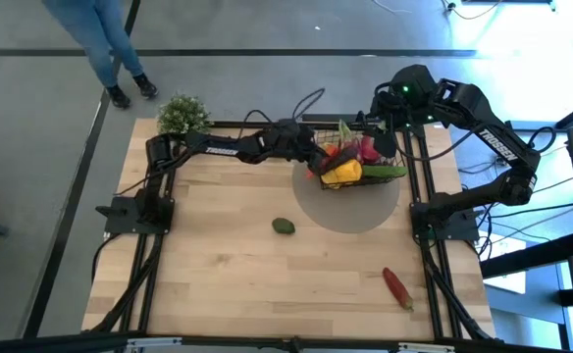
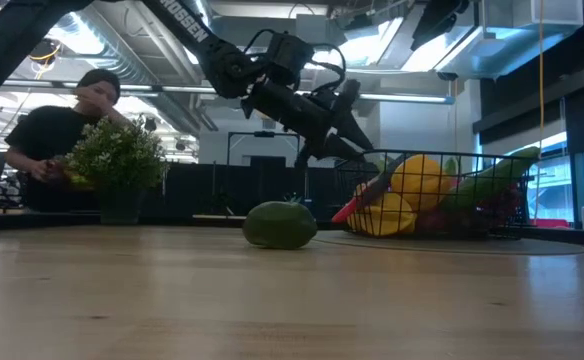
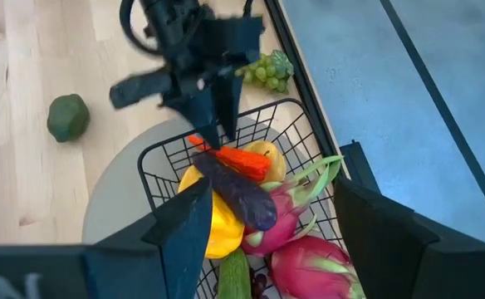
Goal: Build produce basket
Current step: Put the green grapes into the wire basket
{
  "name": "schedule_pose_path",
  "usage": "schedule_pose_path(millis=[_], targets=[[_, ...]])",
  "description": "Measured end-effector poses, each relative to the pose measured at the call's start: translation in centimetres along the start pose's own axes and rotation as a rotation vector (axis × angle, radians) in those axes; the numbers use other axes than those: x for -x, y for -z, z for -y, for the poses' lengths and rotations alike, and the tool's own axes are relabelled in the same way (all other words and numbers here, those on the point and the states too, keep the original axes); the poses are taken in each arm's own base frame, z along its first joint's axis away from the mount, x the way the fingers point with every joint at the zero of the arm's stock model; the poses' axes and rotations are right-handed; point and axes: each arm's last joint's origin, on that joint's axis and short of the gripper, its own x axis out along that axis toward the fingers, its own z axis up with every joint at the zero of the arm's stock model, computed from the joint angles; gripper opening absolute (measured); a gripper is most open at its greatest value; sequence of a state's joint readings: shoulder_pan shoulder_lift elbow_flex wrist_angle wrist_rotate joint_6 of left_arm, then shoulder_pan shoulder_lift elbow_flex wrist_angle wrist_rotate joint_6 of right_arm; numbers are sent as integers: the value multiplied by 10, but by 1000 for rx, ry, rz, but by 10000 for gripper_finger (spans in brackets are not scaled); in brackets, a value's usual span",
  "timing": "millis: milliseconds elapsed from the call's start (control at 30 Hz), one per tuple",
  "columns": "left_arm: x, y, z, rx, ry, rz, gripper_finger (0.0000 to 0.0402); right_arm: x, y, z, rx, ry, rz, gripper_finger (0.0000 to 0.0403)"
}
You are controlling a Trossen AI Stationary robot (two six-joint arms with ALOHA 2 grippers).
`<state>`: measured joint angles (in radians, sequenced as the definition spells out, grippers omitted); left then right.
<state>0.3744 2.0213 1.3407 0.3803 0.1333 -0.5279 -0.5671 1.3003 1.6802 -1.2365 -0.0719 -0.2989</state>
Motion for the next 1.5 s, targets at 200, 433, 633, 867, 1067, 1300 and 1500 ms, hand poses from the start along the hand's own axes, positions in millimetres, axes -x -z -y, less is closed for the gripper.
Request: schedule_pose_path(millis=[200,433,633,867,1067,1300,1500], targets=[[23,-26,-6,-78,-94,-3,117,0,2,0,0,-5,-16,240],[78,-58,-5,-31,-343,-49,117,0,2,-1,-2,-6,-17,240],[106,-53,-23,189,-545,-204,117,0,2,-1,-3,-12,-15,240],[97,-40,-43,228,-567,-310,117,0,0,-1,-5,-21,4,240],[92,-36,-63,183,-593,-357,117,0,-1,-4,-6,-139,40,240],[94,-40,-81,139,-576,-378,117,1,-2,-6,-12,-199,58,240],[90,-39,-107,181,-494,-412,117,1,-4,-5,-26,-197,79,240]])
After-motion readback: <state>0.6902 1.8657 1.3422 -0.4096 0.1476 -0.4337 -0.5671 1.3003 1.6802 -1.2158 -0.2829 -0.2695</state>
